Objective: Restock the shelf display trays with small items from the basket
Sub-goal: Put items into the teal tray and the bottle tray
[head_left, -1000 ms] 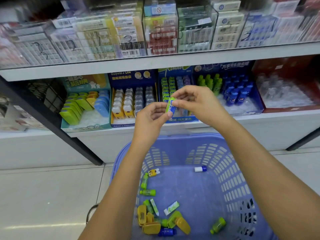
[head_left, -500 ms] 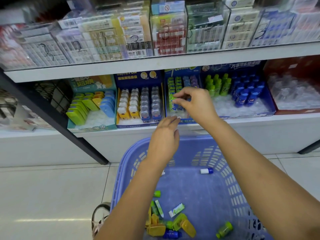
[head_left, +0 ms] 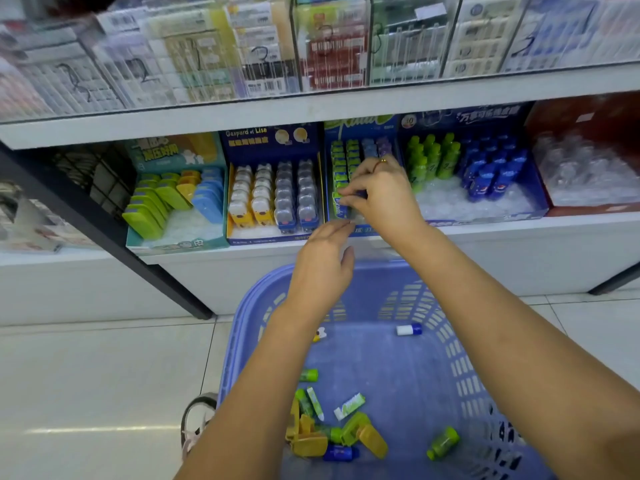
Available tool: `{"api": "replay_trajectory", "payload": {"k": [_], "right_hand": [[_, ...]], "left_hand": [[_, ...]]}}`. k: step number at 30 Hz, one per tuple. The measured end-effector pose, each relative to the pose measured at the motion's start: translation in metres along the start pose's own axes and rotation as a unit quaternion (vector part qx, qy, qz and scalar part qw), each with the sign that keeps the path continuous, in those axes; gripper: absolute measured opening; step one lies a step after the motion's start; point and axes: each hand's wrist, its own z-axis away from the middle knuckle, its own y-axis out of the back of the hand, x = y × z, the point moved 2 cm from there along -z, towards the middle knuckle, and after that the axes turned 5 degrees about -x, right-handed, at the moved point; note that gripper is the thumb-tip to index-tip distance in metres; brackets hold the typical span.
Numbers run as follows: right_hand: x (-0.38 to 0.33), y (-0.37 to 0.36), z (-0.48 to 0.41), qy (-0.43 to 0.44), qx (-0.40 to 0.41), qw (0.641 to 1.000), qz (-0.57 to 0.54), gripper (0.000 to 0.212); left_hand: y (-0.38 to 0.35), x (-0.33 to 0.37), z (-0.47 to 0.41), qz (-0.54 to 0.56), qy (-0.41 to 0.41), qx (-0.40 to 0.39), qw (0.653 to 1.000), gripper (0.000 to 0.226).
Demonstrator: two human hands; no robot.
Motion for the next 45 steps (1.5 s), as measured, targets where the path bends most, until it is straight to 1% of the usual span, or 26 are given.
{"api": "replay_trajectory", "payload": {"k": [3,5,6,7,8,10,13,14,16,17,18,20,21,25,27,30,32,33,35,37,38,40,41,42,43,45], "right_hand": [[-0.005,0.006,0.0,0.001,-0.046,0.996,0.081,0.022],[-0.008,0.009,0.01,-0.006,-0.041,0.997,0.061,0.029],[-0.009,0.009,0.018,-0.014,-0.045,0.998,0.032,0.028],[-0.009,0.005,0.028,-0.021,-0.068,0.997,0.004,0.022],[-0.008,-0.002,0.039,-0.029,-0.115,0.993,-0.008,0.018],[-0.002,-0.027,0.063,-0.041,-0.256,0.965,0.025,0.016],[0.019,-0.08,0.113,-0.077,-0.45,0.887,0.063,0.026],[0.029,-0.098,0.133,-0.088,-0.494,0.863,0.06,0.032],[0.044,-0.132,0.165,-0.088,-0.545,0.833,0.05,0.041],[0.049,-0.147,0.178,-0.084,-0.554,0.827,0.044,0.044],[0.052,-0.159,0.187,-0.083,-0.556,0.826,0.035,0.044],[0.056,-0.181,0.201,-0.076,-0.554,0.828,0.021,0.041],[0.058,-0.19,0.206,-0.063,-0.553,0.831,0.019,0.038],[0.063,-0.215,0.225,0.027,-0.569,0.82,0.051,0.035],[0.066,-0.217,0.229,0.057,-0.567,0.819,0.07,0.027],[0.074,-0.214,0.232,0.097,-0.561,0.812,0.126,0.022],[0.082,-0.209,0.233,0.08,-0.563,0.806,0.161,0.023],[0.085,-0.206,0.231,0.062,-0.573,0.797,0.177,0.025],[0.09,-0.197,0.224,0.022,-0.597,0.781,0.182,0.03],[0.094,-0.187,0.211,-0.024,-0.622,0.766,0.161,0.035],[0.097,-0.181,0.204,-0.042,-0.635,0.756,0.154,0.031],[0.101,-0.163,0.185,-0.075,-0.653,0.741,0.137,0.013],[0.102,-0.153,0.176,-0.104,-0.647,0.747,0.112,0.012],[0.104,-0.143,0.166,-0.136,-0.634,0.758,0.071,0.011],[0.104,-0.132,0.156,-0.167,-0.614,0.771,0.025,0.015],[0.1,-0.109,0.137,-0.196,-0.561,0.802,-0.056,0.02]], "left_hand": [[0.006,0.002,0.008,0.063,-0.004,0.033,0.997,0.029],[0.007,0.0,0.014,0.092,0.016,0.036,0.995,0.018],[0.004,-0.005,0.015,0.083,0.037,0.005,0.996,0.015],[-0.003,-0.012,0.017,0.056,0.066,-0.051,0.995,0.015],[-0.012,-0.02,0.021,0.018,0.093,-0.126,0.987,0.017],[-0.035,-0.036,0.035,-0.063,0.129,-0.284,0.948,0.02],[-0.079,-0.055,0.069,-0.112,0.132,-0.452,0.875,0.027],[-0.095,-0.058,0.083,-0.119,0.126,-0.506,0.845,0.027],[-0.124,-0.065,0.11,-0.129,0.123,-0.595,0.784,0.03],[-0.135,-0.067,0.121,-0.134,0.124,-0.621,0.762,0.031],[-0.143,-0.07,0.129,-0.146,0.127,-0.634,0.749,0.03],[-0.15,-0.076,0.142,-0.161,0.149,-0.637,0.739,0.031],[-0.154,-0.079,0.146,-0.161,0.148,-0.636,0.74,0.031],[-0.164,-0.088,0.154,-0.154,0.151,-0.627,0.748,0.031],[-0.17,-0.093,0.157,-0.167,0.128,-0.616,0.759,0.04],[-0.178,-0.098,0.162,-0.183,0.104,-0.6,0.772,0.05],[-0.181,-0.101,0.163,-0.197,0.092,-0.592,0.776,0.05],[-0.181,-0.102,0.162,-0.192,0.1,-0.585,0.781,0.046],[-0.178,-0.1,0.156,-0.17,0.12,-0.57,0.795,0.035],[-0.171,-0.1,0.147,-0.105,0.167,-0.542,0.817,0.022],[-0.168,-0.101,0.142,-0.058,0.2,-0.52,0.828,0.021],[-0.16,-0.103,0.129,0.056,0.279,-0.459,0.841,0.038],[-0.153,-0.101,0.121,0.113,0.317,-0.433,0.837,0.04],[-0.147,-0.098,0.114,0.17,0.348,-0.412,0.825,0.036],[-0.141,-0.093,0.107,0.243,0.386,-0.39,0.8,0.032],[-0.129,-0.082,0.092,0.41,0.449,-0.338,0.719,0.023]]}}
